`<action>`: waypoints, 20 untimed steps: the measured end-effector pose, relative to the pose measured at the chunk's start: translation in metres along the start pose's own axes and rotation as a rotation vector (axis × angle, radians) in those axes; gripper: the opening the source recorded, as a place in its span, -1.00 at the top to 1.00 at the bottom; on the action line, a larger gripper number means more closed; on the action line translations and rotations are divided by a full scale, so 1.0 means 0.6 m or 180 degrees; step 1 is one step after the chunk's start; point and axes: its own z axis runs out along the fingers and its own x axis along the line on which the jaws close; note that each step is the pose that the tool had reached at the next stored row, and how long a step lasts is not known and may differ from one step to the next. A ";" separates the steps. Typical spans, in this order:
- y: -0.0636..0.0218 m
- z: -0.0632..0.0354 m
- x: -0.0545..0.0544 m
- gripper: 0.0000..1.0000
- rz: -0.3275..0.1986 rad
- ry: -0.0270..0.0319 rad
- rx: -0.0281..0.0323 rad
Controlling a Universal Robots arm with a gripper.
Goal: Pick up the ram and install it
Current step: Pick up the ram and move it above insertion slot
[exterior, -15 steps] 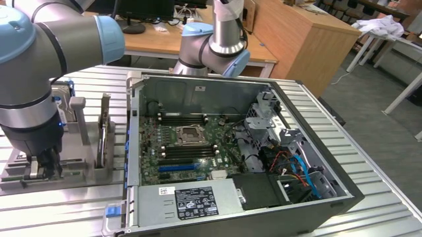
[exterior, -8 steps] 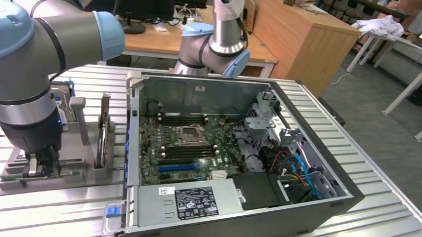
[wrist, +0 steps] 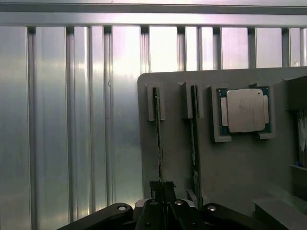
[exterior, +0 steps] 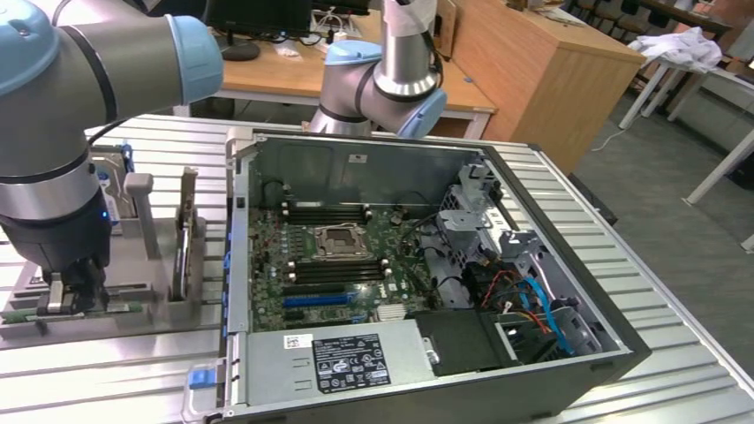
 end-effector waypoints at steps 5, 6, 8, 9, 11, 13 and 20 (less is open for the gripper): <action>0.000 0.000 0.000 0.76 0.0001 0.0000 0.0000; 0.000 0.000 0.000 0.76 0.0001 0.0000 0.0000; 0.000 -0.002 0.000 0.76 0.0001 0.0001 -0.0001; 0.000 -0.003 0.000 0.76 0.0001 0.0000 0.0000; 0.000 -0.005 0.000 0.76 -0.0005 0.0000 0.0000; 0.000 -0.006 0.000 0.76 -0.0016 0.0000 -0.0001; 0.000 -0.013 -0.001 0.76 -0.0070 0.0001 -0.0004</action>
